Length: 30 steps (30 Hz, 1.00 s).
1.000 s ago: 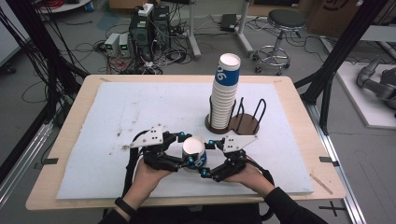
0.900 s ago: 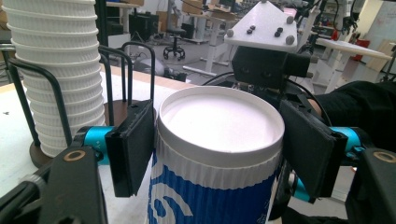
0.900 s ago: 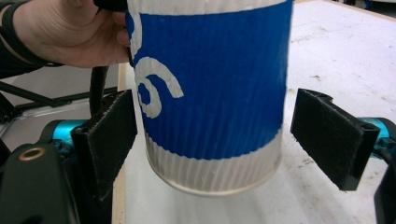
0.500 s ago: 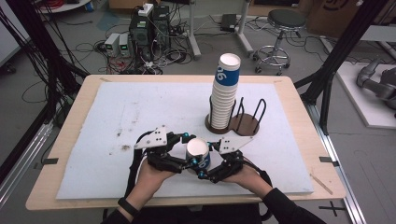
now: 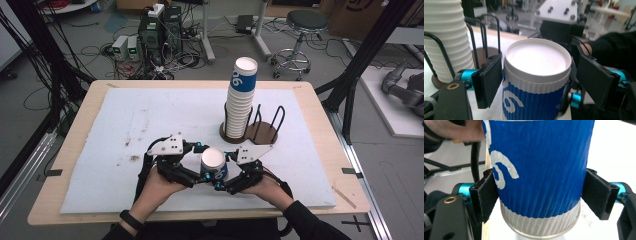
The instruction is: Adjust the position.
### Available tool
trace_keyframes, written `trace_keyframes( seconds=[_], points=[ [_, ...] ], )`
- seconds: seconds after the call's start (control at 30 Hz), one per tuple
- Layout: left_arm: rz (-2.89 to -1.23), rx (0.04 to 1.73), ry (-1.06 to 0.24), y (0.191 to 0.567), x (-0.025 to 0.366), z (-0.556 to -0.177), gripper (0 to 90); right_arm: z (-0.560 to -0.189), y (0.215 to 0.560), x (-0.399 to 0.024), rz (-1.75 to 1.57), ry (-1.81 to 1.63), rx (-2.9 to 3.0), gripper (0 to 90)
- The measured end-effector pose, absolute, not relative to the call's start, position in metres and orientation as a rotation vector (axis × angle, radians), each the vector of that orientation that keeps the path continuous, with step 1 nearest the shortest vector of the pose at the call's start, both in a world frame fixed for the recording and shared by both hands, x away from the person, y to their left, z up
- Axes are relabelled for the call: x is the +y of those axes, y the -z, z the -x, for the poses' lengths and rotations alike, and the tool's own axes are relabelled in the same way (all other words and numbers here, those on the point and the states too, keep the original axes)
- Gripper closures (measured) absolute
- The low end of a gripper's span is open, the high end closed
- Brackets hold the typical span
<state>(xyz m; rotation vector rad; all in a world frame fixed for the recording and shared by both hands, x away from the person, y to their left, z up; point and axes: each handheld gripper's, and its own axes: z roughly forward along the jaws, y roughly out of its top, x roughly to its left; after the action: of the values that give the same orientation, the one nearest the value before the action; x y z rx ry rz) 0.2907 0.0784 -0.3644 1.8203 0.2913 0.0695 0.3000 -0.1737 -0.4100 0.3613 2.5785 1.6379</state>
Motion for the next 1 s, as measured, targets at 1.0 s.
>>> trace_keyframes(
  seconds=[1.0],
  points=[
    [-1.843, 0.21, -0.107, 0.353, 0.088, -0.292, 29.5, -0.3, 0.393, -0.19, -0.32, -1.755, 2.528, 15.3]
  ],
)
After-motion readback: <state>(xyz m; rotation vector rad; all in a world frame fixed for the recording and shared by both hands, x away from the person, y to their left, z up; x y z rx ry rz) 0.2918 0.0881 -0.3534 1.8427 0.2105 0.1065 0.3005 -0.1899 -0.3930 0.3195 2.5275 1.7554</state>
